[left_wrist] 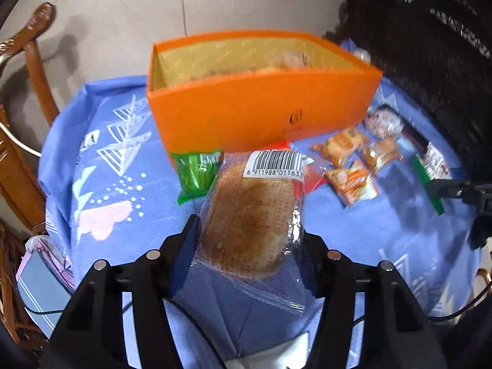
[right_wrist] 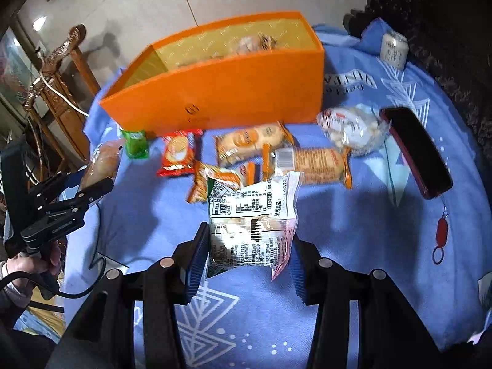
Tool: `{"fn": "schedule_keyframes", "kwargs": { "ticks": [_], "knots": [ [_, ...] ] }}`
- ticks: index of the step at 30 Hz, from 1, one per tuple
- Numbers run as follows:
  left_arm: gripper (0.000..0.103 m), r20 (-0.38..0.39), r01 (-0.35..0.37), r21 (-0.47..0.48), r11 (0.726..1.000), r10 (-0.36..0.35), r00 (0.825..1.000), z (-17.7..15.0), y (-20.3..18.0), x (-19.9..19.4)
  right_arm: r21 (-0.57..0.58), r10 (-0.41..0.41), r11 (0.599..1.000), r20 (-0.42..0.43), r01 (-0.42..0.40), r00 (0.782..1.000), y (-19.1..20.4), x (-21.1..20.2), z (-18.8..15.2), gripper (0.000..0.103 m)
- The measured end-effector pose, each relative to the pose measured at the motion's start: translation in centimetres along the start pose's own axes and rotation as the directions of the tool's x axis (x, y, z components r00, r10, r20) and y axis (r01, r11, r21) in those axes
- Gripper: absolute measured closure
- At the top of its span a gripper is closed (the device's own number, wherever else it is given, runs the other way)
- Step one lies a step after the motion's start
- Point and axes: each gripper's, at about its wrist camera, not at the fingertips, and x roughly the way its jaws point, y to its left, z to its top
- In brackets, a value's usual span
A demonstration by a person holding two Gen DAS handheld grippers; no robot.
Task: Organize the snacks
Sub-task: 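Carry both bags over the orange box and release them inside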
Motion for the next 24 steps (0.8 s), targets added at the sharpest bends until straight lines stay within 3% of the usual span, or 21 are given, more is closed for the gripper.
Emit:
{"fn": "schedule_keyframes", "kwargs": {
  "ticks": [8, 13, 20, 24],
  "knots": [
    [0.046, 0.114, -0.009, -0.034, 0.999, 0.013, 0.993, 4.0, 0.0, -5.6, -0.038, 0.054, 0.998, 0.128, -0.05, 0.99, 1.5, -4.2, 2.7, 0.055],
    [0.046, 0.19, 0.021, -0.082, 0.996, -0.005, 0.982, 8.2, 0.5, -7.6, -0.085, 0.098, 0.993, 0.227, -0.08, 0.969, 2.4, -6.7, 6.7, 0.055],
    [0.046, 0.265, -0.009, -0.094, 0.996, 0.034, 0.964, 15.0, 0.3, -8.4, -0.151, 0.118, 0.986, 0.329, -0.072, 0.937, 3.4, -8.3, 13.1, 0.055],
    [0.046, 0.269, -0.034, -0.103, 0.994, 0.061, 0.961, 18.5, 0.4, -7.5, -0.177, 0.121, 0.983, 0.368, -0.059, 0.922, 3.7, -8.3, 16.7, 0.055]
  ]
}}
